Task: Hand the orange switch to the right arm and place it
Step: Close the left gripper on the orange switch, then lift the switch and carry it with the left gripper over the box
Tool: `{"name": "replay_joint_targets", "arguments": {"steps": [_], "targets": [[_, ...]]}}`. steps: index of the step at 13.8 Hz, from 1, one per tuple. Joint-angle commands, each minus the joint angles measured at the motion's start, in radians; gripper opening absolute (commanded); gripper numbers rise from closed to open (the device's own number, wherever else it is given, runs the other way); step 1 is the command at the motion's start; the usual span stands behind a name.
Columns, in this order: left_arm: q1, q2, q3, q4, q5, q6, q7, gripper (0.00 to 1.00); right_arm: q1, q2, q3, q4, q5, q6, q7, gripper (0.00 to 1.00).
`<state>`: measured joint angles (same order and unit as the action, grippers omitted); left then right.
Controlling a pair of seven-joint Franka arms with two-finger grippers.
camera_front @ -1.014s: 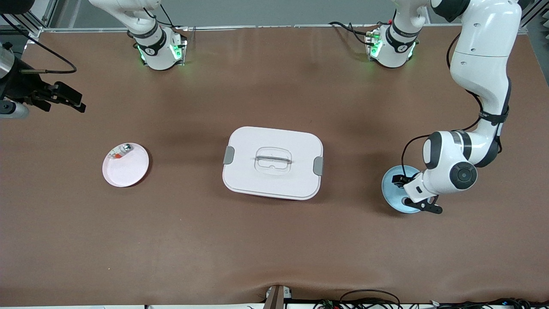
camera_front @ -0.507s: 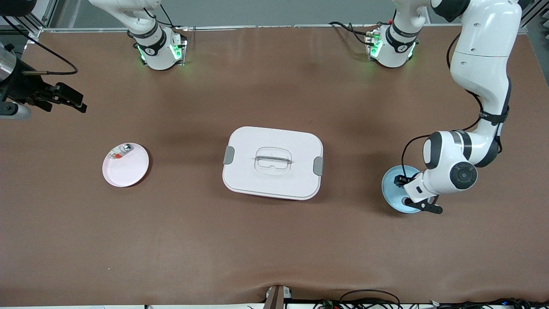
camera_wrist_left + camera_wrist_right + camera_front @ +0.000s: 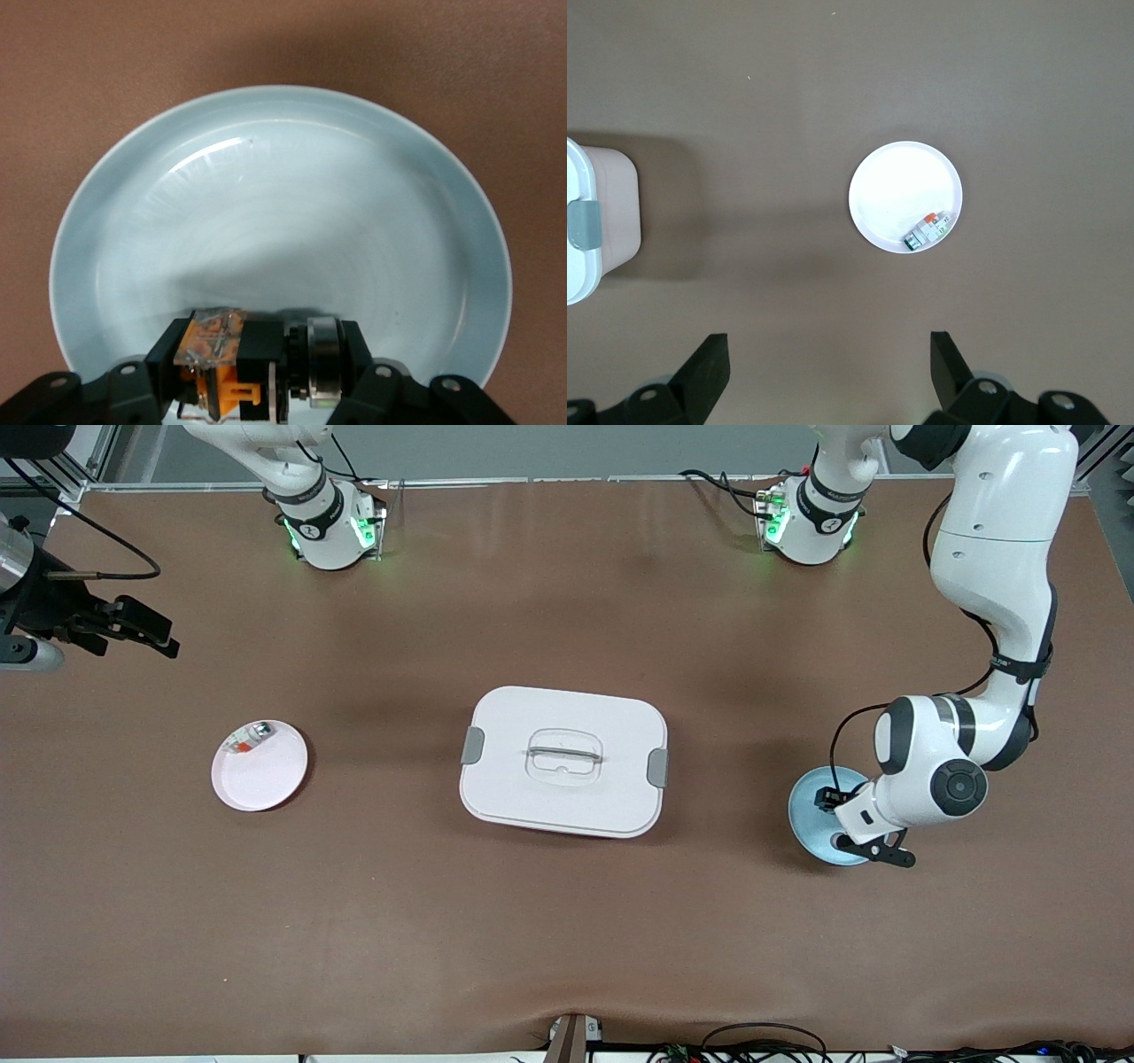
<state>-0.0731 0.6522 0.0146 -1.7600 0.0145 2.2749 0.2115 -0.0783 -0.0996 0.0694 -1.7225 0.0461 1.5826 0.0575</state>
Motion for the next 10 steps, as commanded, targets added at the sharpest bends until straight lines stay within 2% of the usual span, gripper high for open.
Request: {"name": "replay_joint_targets", "arguments": {"steps": [1, 5, 8, 10], "targets": [[0.003, -0.055, 0.001, -0.009, -0.013, -0.049, 0.009, 0.27, -0.003, -0.014, 0.000, -0.014, 0.005, 0.007, 0.001, 1.00], [0.003, -0.138, 0.001, 0.001, -0.018, -0.162, 0.002, 0.27, -0.003, -0.015, -0.002, -0.014, 0.002, 0.020, -0.001, 1.00], [0.001, -0.209, -0.001, 0.022, -0.050, -0.270, -0.121, 0.25, -0.003, -0.017, -0.002, -0.014, -0.023, 0.051, -0.001, 1.00], [-0.001, -0.235, -0.001, 0.074, -0.079, -0.351, -0.188, 0.24, -0.002, -0.017, 0.000, -0.014, -0.041, 0.051, -0.001, 1.00]]}}
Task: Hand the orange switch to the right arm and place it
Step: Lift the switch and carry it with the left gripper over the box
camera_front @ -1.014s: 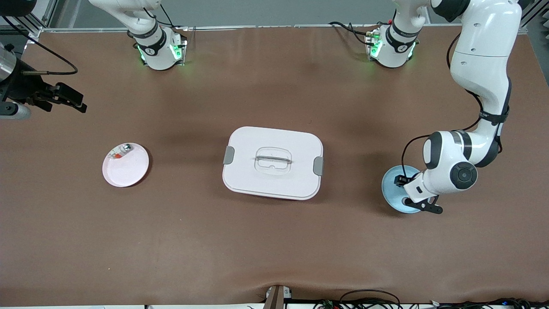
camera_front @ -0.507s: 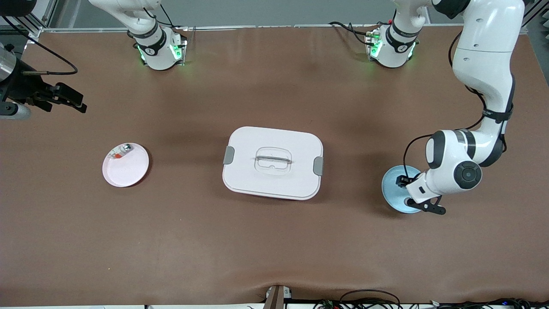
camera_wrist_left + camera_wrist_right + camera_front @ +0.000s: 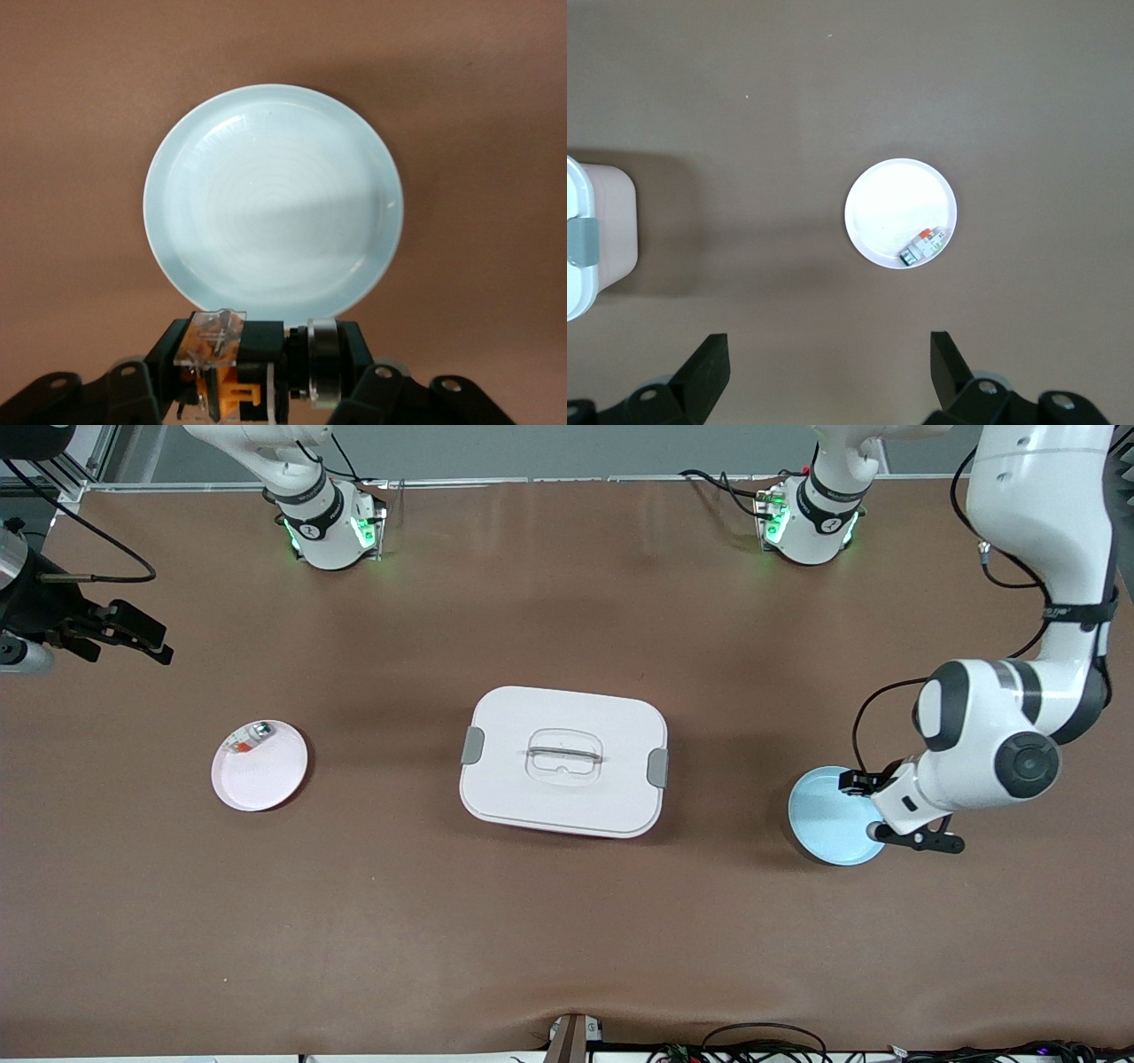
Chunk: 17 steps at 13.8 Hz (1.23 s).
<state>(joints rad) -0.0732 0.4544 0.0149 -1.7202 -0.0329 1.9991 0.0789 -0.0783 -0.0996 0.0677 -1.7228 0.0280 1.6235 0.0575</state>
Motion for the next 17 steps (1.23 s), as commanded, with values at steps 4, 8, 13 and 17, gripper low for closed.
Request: {"name": "replay_joint_targets", "arguments": {"steps": [4, 8, 13, 17], "targets": [[-0.010, -0.079, -0.015, 0.167, -0.111, -0.264, -0.247, 0.24, -0.001, -0.017, 0.001, -0.012, -0.028, 0.012, -0.001, 1.00], [-0.010, -0.082, -0.056, 0.281, -0.205, -0.347, -0.459, 0.24, 0.000, -0.017, 0.001, -0.012, -0.042, 0.009, -0.001, 1.00], [-0.011, -0.083, -0.160, 0.338, -0.232, -0.347, -0.752, 0.24, -0.003, -0.003, 0.001, 0.011, -0.048, 0.001, -0.001, 1.00], [-0.019, -0.080, -0.255, 0.350, -0.258, -0.338, -1.159, 0.24, -0.006, 0.006, 0.001, 0.015, -0.048, 0.009, -0.002, 1.00]]}}
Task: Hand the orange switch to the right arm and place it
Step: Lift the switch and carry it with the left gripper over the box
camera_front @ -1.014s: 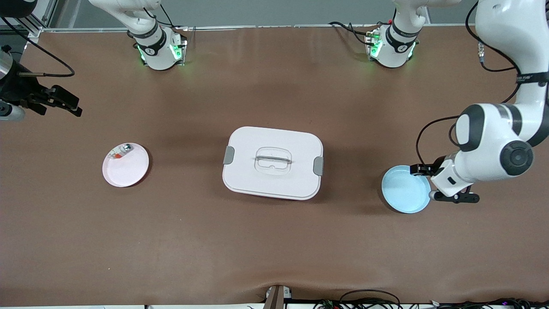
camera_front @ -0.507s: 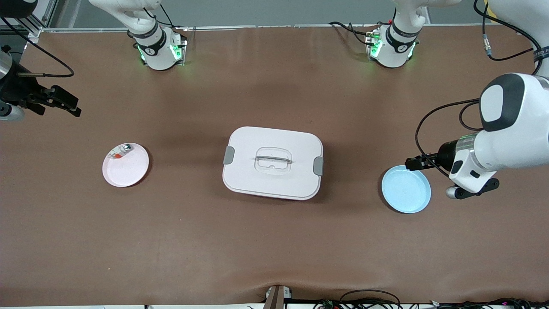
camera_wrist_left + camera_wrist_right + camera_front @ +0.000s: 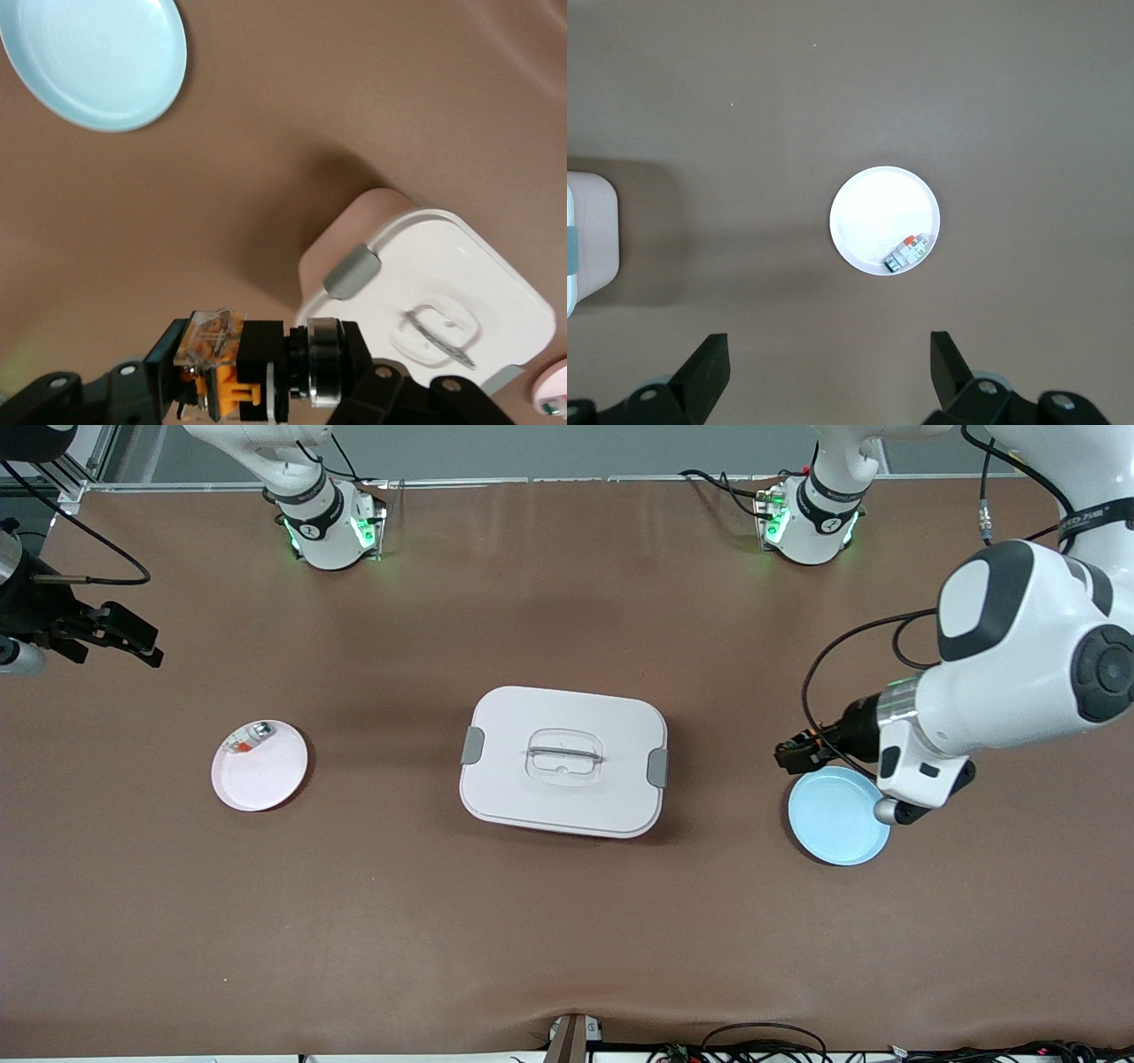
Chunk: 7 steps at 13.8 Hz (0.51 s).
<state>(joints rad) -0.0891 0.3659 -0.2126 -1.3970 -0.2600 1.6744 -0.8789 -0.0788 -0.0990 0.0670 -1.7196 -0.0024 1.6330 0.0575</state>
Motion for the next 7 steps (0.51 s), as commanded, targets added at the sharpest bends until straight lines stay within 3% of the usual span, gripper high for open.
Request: {"name": "replay_joint_targets", "arguments": {"steps": [1, 7], "targets": [[-0.004, 0.016, -0.045, 0.047, -0.056, -0.009, -0.316, 0.24, -0.007, 0.008, 0.002, 0.014, -0.018, -0.001, -0.002, 1.00], [-0.026, 0.021, -0.136, 0.058, -0.100, 0.085, -0.633, 0.24, 0.002, 0.073, 0.002, 0.049, -0.014, -0.012, -0.011, 1.00]]}}
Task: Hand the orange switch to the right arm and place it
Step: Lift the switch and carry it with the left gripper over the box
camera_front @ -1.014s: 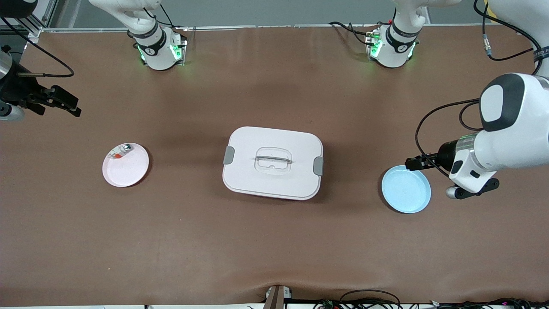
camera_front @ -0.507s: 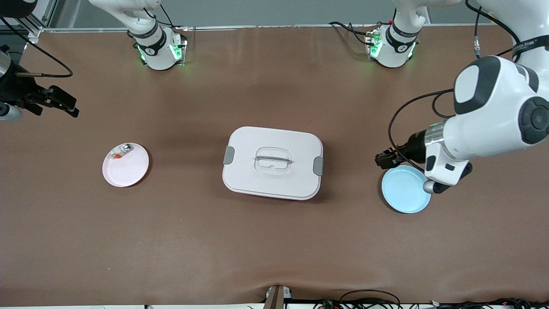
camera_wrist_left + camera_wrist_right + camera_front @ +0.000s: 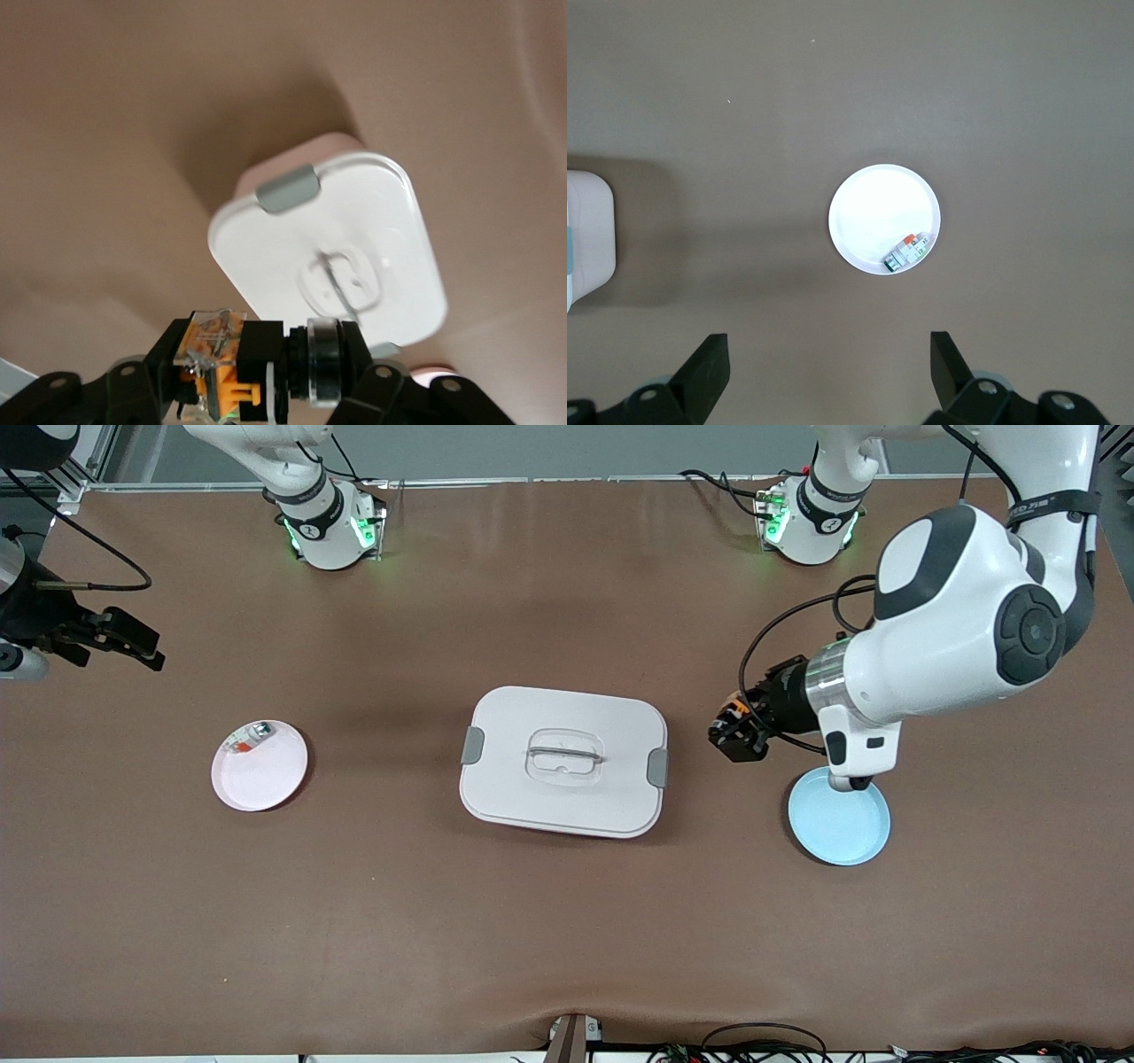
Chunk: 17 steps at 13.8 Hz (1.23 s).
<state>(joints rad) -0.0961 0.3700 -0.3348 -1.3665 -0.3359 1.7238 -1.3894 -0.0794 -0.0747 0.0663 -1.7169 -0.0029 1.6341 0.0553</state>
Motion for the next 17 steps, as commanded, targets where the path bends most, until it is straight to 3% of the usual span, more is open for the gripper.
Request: {"name": "replay_joint_targets", "arguments": {"steps": [1, 8, 13, 17], "targets": [[-0.042, 0.017, -0.015, 0.027, -0.025, 0.071, -0.188, 0.24, -0.003, 0.061, 0.003, 0.049, -0.014, -0.002, -0.012, 1.00], [-0.213, 0.043, -0.013, 0.027, -0.022, 0.365, -0.551, 0.24, 0.003, 0.136, 0.003, 0.085, -0.017, -0.010, -0.015, 1.00], [-0.319, 0.079, -0.013, 0.026, -0.022, 0.390, -0.667, 0.24, 0.004, 0.187, 0.007, 0.076, 0.003, -0.022, -0.009, 1.00], [-0.401, 0.127, -0.004, 0.026, -0.017, 0.497, -0.723, 0.24, 0.010, 0.188, 0.010, 0.063, 0.223, -0.022, -0.006, 1.00]]}}
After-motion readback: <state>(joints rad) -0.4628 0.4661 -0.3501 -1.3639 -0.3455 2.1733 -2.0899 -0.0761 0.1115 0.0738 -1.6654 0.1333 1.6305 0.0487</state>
